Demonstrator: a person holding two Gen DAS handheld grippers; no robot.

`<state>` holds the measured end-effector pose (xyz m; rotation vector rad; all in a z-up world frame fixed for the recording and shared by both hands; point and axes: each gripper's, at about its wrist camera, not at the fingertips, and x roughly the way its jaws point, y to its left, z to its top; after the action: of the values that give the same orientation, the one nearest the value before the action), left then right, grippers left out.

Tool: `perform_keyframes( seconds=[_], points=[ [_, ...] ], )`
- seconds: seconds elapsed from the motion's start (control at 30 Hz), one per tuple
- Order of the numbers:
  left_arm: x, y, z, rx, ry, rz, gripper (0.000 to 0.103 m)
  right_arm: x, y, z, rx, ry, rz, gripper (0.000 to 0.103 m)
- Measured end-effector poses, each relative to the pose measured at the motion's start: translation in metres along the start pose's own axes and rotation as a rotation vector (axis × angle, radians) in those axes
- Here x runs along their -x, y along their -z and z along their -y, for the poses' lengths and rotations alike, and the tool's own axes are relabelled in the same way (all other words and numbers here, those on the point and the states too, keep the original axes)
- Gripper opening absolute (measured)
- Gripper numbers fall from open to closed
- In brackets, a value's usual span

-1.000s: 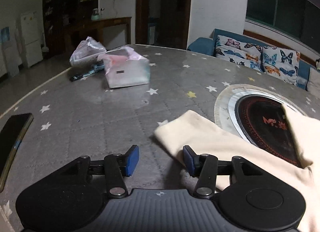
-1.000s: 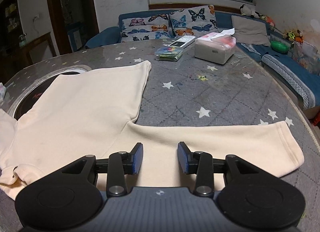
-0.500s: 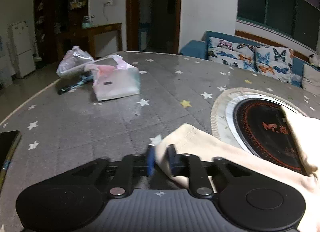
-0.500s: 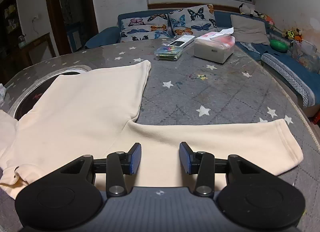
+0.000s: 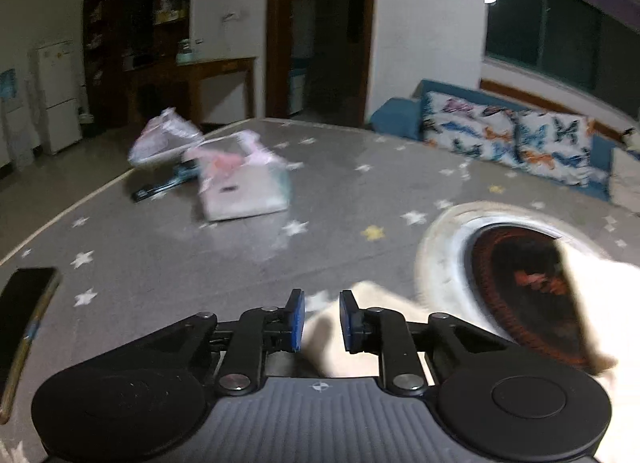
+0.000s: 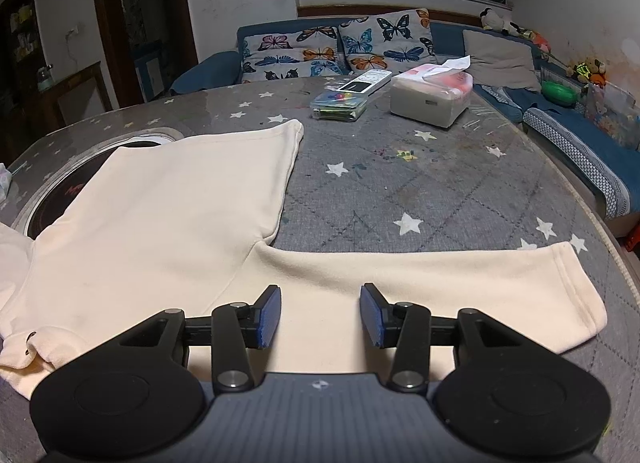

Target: Fold clothes

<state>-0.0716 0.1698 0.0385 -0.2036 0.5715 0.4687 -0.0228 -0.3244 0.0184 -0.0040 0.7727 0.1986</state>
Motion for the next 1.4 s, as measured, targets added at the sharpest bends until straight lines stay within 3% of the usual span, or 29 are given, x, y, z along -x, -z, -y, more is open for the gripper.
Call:
perform_keyframes(
  seconds=[0.17,0.47,0.57,0.87,0.97,1.17,1.4],
  points=[
    [-0.003,0.002,0.033,-0.024,0.139,-0.062,0.021,0.000,0.000,0.000,0.000,0.000,0.001,0.045],
    [0.023,0.015,0.118,-0.104,0.525,-0.080,0.019,0.000,0.000,0.000,-0.001,-0.004,0.002,0.045],
    [0.019,0.022,0.135,-0.119,0.581,-0.090,0.019,0.000,0.000,0.001,-0.003,-0.006,0.004,0.045],
    [-0.014,0.033,0.126,-0.108,0.476,-0.167,0.020,0.000,0.001,0.003,-0.004,-0.014,0.004,0.045],
    [-0.012,0.032,0.121,-0.100,0.476,-0.165,0.021,-0.001,0.000,0.003,-0.003,-0.013,0.004,0.046],
    [0.002,0.024,0.134,-0.141,0.472,-0.088,0.020,-0.001,0.001,0.002,-0.004,-0.010,0.003,0.045],
    [-0.017,0.029,0.151,-0.244,0.355,-0.082,0.019,0.000,0.001,0.002,-0.008,-0.010,0.006,0.045]
  ],
)
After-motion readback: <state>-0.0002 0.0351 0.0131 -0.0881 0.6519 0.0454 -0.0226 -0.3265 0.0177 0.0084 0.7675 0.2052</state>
